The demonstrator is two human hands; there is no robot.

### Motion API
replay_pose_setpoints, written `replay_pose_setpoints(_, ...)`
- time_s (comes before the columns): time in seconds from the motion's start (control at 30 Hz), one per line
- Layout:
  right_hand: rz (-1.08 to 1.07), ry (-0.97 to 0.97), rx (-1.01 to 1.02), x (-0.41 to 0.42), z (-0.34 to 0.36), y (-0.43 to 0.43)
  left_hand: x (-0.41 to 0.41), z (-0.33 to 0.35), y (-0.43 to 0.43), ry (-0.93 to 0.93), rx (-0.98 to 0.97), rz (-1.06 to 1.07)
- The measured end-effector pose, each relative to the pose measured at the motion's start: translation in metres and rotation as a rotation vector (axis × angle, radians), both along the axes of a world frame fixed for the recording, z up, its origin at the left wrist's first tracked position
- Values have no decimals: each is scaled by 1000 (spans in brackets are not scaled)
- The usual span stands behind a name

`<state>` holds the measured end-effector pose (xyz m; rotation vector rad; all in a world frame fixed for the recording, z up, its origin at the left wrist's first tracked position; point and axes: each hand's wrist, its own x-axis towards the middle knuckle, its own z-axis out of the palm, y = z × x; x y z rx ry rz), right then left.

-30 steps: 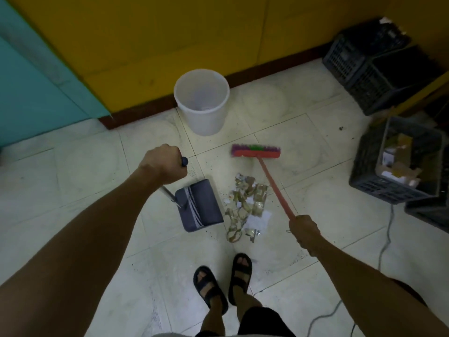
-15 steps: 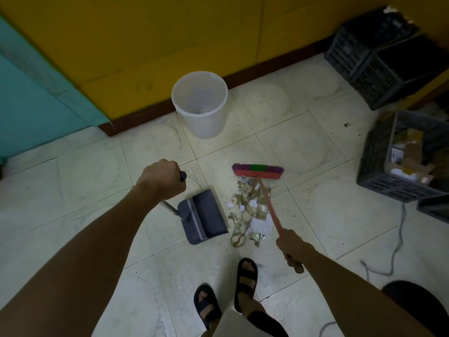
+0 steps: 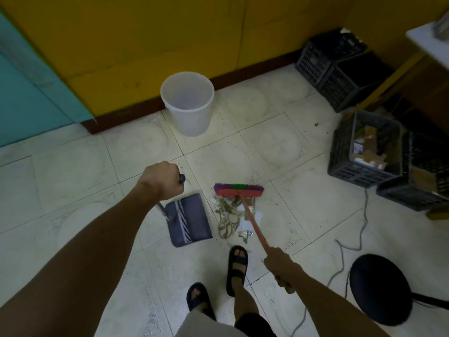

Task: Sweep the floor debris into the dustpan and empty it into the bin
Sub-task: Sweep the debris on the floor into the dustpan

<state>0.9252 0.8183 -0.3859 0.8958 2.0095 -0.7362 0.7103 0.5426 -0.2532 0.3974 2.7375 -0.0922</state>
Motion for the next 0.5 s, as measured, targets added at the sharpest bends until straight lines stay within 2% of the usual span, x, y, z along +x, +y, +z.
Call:
replay_pose_setpoints(0.2, -306, 130, -45, 17, 25, 32, 16, -15, -15, 39, -42, -16)
replay_pose_setpoints(0.3, -390, 150, -62, 13, 24, 48, 14, -26, -6, 6, -69, -38)
replay_pose_setpoints(0.5, -557, 46, -126, -24, 21, 79, -2, -33, 16, -39, -127, -38)
